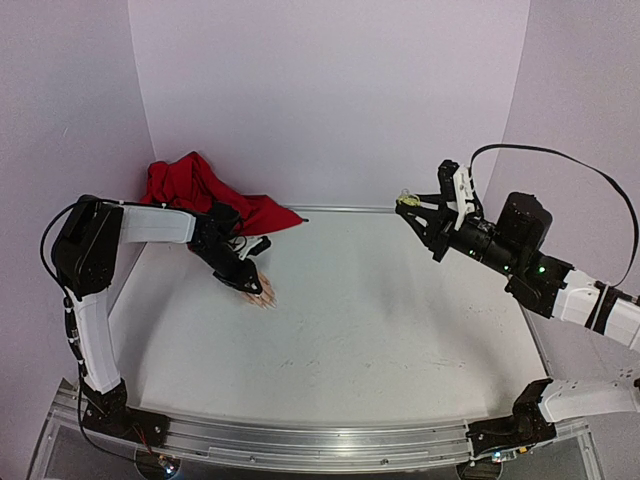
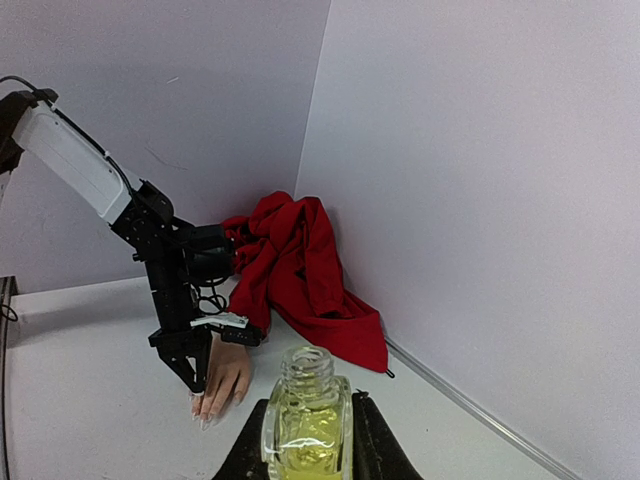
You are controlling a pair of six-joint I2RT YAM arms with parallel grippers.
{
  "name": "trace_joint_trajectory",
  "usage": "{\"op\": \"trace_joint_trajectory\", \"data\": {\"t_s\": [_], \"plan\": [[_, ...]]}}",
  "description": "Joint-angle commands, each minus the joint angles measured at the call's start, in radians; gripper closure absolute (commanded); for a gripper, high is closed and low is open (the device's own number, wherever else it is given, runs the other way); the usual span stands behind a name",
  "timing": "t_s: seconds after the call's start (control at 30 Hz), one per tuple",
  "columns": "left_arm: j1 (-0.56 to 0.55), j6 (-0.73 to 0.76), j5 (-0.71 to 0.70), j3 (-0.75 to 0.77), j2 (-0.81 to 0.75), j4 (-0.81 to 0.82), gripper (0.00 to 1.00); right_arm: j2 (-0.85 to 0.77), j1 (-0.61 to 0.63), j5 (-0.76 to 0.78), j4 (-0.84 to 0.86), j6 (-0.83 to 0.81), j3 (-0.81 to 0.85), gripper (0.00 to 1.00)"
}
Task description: Paint the nails
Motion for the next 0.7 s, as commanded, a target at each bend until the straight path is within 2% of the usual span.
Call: {"op": "trace_joint_trajectory", "data": {"t_s": [0.0,0.67], "plan": [[0.005,0.01,-0.003,0.025,-0.002,0.009,1.0,-0.005,0.004,-0.01,0.074,0.002,0.018,1.0],[0.005,0.014,0.024,0.024,0.011,0.0,1.0,0.0,0.003,-0.012,0.074,0.002,0.018,1.0]]}}
